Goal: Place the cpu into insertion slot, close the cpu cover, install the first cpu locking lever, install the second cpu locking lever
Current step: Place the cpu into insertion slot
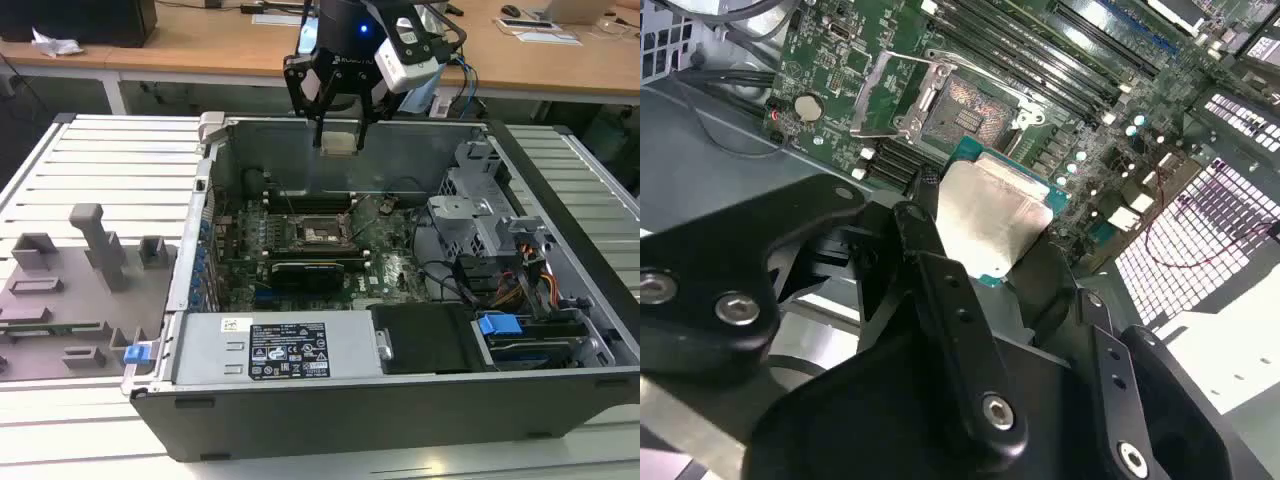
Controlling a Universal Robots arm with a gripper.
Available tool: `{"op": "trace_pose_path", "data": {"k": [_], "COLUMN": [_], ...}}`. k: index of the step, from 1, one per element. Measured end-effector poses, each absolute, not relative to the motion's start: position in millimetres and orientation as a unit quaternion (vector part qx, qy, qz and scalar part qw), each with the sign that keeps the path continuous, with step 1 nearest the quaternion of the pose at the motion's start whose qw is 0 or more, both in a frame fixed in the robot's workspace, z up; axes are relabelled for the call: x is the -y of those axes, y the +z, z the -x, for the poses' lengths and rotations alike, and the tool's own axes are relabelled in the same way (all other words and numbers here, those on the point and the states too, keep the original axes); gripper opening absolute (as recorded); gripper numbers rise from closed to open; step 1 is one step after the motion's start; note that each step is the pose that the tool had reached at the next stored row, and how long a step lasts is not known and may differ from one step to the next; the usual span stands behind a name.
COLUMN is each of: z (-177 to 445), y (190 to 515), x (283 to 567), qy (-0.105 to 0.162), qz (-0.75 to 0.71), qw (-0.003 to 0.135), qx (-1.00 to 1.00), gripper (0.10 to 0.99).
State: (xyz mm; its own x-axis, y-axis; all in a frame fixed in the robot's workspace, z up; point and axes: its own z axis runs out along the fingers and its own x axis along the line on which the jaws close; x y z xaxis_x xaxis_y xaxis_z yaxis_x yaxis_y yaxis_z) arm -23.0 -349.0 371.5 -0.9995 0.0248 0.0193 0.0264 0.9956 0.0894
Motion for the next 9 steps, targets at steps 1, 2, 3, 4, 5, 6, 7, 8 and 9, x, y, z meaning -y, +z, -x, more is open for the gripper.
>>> {"op": "trace_pose_path", "data": {"k": [1, 2, 3, 4, 5, 6, 7, 8, 9], "z": [23.0, 23.0, 23.0, 22.9, 22.9, 22.9, 22.9, 22.9, 22.9], "y": [371.5, 371.5, 371.5, 371.5, 371.5, 371.5, 371.5, 371.5, 371.5], "x": [349.0, 349.0, 349.0, 349.0, 349.0, 349.0, 349.0, 349.0, 349.0], "qy": [-0.045, -0.045, -0.045, -0.045, -0.045, -0.045, -0.045, -0.045, -0.045], "qz": [0.013, 0.013, 0.014, 0.016, 0.018, 0.019, 0.021, 0.023, 0.025], "qw": [0.009, 0.009, 0.009, 0.009, 0.009, 0.009, 0.009, 0.009, 0.009], "qx": [0.999, 0.999, 0.999, 0.999, 0.999, 0.999, 0.999, 0.999, 0.999], "gripper": [0.541, 0.541, 0.541, 0.541, 0.541, 0.541, 0.541, 0.541, 0.541]}}
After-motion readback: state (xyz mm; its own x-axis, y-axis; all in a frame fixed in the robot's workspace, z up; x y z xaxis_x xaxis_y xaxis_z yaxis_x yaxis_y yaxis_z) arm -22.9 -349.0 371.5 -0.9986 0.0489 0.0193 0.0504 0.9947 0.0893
